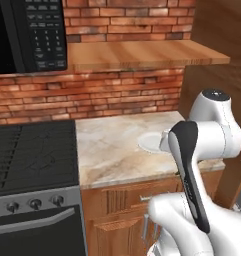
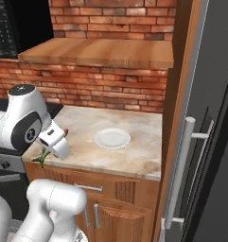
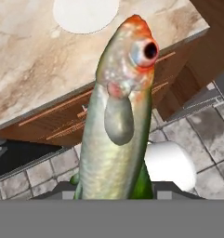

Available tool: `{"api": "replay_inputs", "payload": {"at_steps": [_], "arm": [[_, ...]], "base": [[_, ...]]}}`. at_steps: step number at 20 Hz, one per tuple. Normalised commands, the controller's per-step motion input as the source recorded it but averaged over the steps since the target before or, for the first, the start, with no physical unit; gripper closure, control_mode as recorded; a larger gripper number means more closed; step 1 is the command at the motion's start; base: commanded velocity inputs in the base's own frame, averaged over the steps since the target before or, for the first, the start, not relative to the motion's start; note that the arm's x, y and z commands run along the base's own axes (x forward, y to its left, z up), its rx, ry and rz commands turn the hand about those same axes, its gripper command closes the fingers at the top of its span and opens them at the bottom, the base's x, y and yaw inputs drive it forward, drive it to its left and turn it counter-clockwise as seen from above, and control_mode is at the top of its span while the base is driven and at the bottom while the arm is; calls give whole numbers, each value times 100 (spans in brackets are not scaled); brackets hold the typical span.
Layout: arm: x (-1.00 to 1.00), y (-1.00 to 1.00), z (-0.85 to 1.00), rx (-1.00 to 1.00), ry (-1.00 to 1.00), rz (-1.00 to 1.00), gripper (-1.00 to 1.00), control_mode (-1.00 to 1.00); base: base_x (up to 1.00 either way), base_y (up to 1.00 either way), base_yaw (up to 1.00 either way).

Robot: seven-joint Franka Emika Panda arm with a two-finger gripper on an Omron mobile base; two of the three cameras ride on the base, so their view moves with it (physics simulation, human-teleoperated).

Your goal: Place the fish on the counter behind the older fish on the same shelf of the fridge to maintain FIFO order. Close the fridge door when finished.

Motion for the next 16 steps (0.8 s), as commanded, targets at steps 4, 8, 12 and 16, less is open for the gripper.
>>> {"api": "replay_inputs", "payload": {"at_steps": [4, 8, 12, 16], "arm": [[0, 0, 0, 0, 0, 0, 100, 100], [0, 0, 0, 0, 0, 0, 100, 100], [0, 0, 0, 0, 0, 0, 100, 100], [0, 0, 0, 0, 0, 0, 100, 100]], "base": [[-100, 35, 0], [-100, 49, -8], [-100, 36, -23], [-98, 7, -43]]}}
